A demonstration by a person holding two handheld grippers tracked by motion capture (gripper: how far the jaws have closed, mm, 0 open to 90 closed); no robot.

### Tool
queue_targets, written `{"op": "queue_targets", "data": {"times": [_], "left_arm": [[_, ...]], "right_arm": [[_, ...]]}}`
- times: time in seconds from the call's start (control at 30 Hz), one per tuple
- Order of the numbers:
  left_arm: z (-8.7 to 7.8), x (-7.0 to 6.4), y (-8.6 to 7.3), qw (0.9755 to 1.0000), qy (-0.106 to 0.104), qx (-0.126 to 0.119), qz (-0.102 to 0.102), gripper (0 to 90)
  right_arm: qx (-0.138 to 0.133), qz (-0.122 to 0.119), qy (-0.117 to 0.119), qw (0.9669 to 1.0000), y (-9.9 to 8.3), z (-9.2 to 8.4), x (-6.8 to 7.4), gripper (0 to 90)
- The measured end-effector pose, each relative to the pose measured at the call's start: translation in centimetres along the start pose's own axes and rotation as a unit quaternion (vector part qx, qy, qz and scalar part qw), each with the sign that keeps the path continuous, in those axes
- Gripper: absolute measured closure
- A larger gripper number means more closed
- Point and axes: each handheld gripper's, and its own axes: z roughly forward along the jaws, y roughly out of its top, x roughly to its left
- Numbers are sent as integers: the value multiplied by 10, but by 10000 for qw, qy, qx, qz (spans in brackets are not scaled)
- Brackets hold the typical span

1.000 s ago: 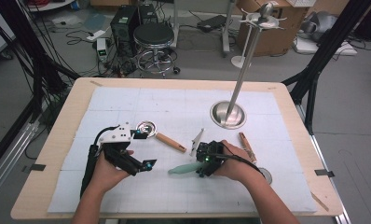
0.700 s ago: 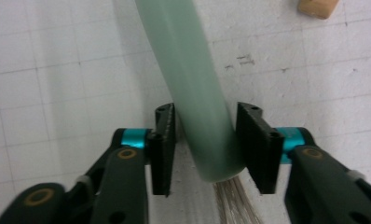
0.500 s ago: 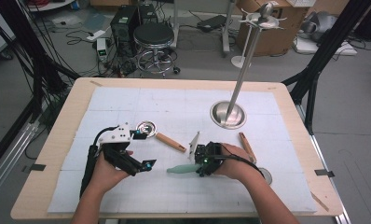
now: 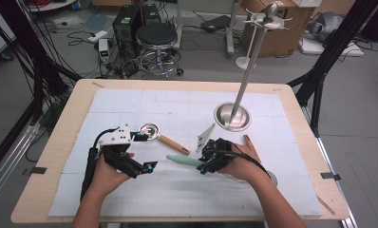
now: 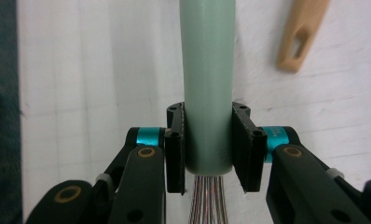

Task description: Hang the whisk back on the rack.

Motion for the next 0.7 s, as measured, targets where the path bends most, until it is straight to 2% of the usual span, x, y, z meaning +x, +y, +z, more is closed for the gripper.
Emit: {"op": "queue_targets", "data": {"times": [0.17, 0.37, 0.5, 0.67, 0.7], "left_arm": [[0, -1, 0, 10000, -28, -24, -3, 16], [0, -1, 0, 10000, -17, -43, -19, 16], [0, -1, 0, 10000, -39, -28, 9, 16], [0, -1, 0, 10000, -30, -24, -8, 16], [1, -1, 0, 10000, -28, -38, -20, 16]], "right_arm": [[-626, 143, -49, 9979, -1, -24, -3, 693], [-943, 191, -113, 9953, 0, -41, -4, 693], [-1281, 239, -156, 9914, -1, -53, -6, 693], [-1602, 300, -248, 9863, -3, -71, -10, 694], [-1602, 300, -248, 9863, -3, -71, -10, 694]]}}
